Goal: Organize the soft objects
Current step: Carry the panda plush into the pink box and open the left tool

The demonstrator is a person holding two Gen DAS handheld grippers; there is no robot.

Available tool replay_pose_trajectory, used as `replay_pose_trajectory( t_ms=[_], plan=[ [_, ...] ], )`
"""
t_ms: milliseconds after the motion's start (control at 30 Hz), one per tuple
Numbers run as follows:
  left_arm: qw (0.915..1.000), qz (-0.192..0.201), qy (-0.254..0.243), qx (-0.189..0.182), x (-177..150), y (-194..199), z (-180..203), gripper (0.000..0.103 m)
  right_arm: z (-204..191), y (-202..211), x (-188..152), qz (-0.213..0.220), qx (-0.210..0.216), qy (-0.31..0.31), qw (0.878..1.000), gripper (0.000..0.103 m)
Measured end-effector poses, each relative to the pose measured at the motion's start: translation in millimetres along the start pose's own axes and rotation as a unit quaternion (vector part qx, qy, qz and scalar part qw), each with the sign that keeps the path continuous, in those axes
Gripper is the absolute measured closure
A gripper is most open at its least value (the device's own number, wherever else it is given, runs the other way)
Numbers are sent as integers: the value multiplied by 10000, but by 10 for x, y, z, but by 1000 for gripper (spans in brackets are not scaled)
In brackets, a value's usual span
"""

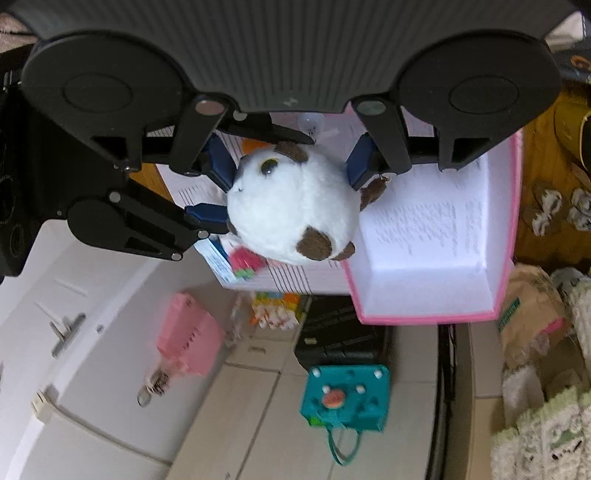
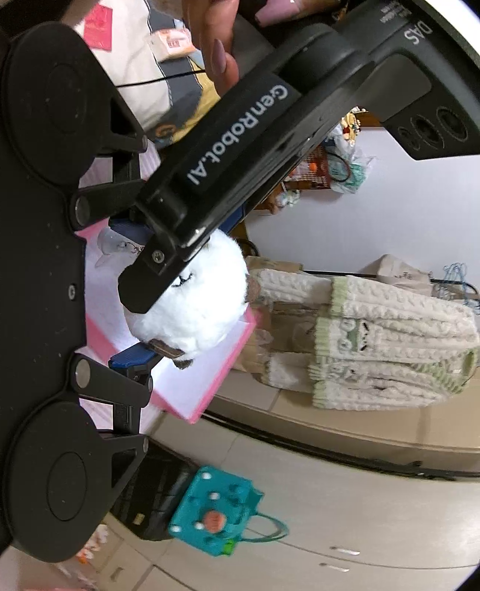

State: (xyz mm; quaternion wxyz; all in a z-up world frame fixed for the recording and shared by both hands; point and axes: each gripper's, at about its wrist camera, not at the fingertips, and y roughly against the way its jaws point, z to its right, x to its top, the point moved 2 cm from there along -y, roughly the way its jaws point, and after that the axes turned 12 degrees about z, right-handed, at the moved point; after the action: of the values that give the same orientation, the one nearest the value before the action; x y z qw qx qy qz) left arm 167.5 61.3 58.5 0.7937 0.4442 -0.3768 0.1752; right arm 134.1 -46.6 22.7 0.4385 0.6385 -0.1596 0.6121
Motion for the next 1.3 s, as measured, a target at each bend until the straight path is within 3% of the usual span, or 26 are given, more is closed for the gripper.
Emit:
replay_pose_trajectory(
  t_ms=[267,500,800,1133,1300],
  plan=[
    [9978,505,415,123,286,-185,-489,40,303,-600,135,132,144,-151,9997,41],
    [9941,232,1003,339,436,-760,-1052,40,614,-1295,-101,-308,364,-260,9985,41],
    [9834,-324,1745,365,342,-1519,-1627,40,624,-1836,-353,-945,251,813,9919,42],
    [9796,-608,1899,233,258,-1825,-1783,48,531,-2058,-542,-1460,-327,1854,9712,43],
    [9786,-483,1981,261,238,-1826,-1827,50,505,-2008,-553,-1423,-233,1940,9703,45]
  ],
)
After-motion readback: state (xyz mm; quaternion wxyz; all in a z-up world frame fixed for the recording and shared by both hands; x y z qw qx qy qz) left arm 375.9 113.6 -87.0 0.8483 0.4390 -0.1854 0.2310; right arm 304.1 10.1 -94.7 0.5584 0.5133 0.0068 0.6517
